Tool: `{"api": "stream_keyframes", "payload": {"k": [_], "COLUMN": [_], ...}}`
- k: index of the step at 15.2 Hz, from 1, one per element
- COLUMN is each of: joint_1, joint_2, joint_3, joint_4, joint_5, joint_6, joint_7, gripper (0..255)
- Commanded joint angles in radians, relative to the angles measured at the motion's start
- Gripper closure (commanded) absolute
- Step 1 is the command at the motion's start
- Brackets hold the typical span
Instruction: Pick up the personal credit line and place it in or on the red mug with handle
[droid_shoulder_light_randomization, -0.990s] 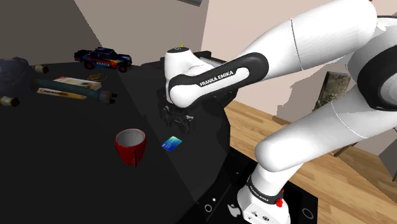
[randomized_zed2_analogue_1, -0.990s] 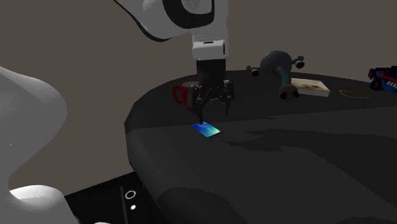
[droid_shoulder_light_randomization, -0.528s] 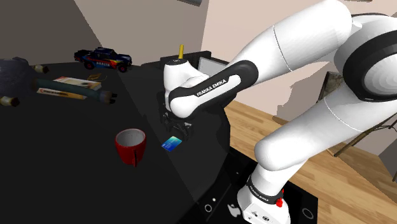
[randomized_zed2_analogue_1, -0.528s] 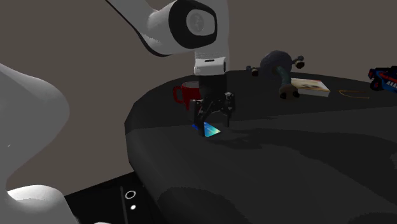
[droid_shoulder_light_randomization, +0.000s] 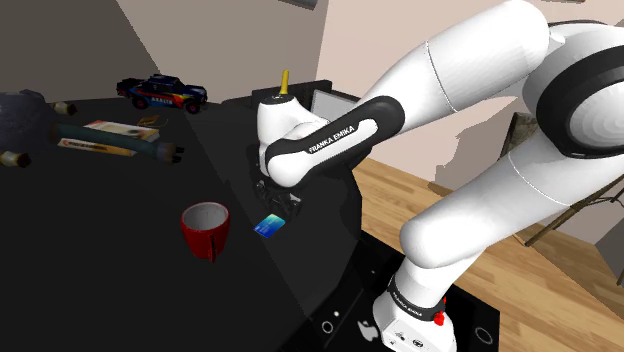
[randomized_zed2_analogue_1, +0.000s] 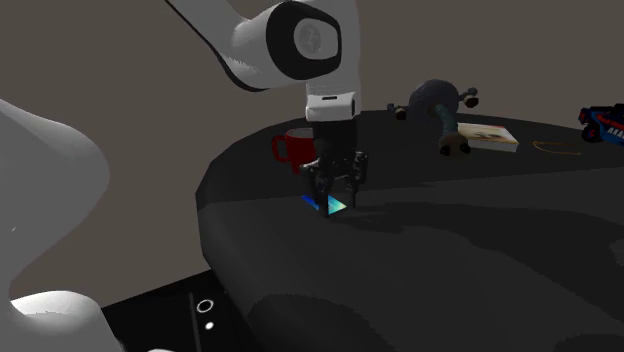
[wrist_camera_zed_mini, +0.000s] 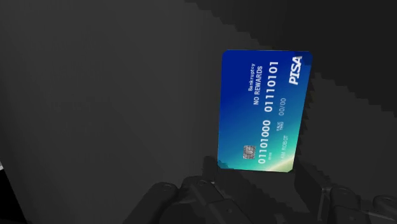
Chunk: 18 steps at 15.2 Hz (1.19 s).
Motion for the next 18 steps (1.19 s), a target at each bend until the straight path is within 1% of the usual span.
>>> {"api": "stream_keyframes", "payload": {"k": [1,9,18], "joint_1": [0.0,0.0,0.03], "joint_2": [0.001,0.001,-0.092], "joint_3": [0.0,0.0,-0.054], "joint_4": [-0.001,-0.001,0.059], "joint_5": [0.0,0.0,0.034], "joint_6": [-0.001,-0.001,-0.146], "joint_7": [0.0,0.0,-0.048], "gripper": [255,255,255]}}
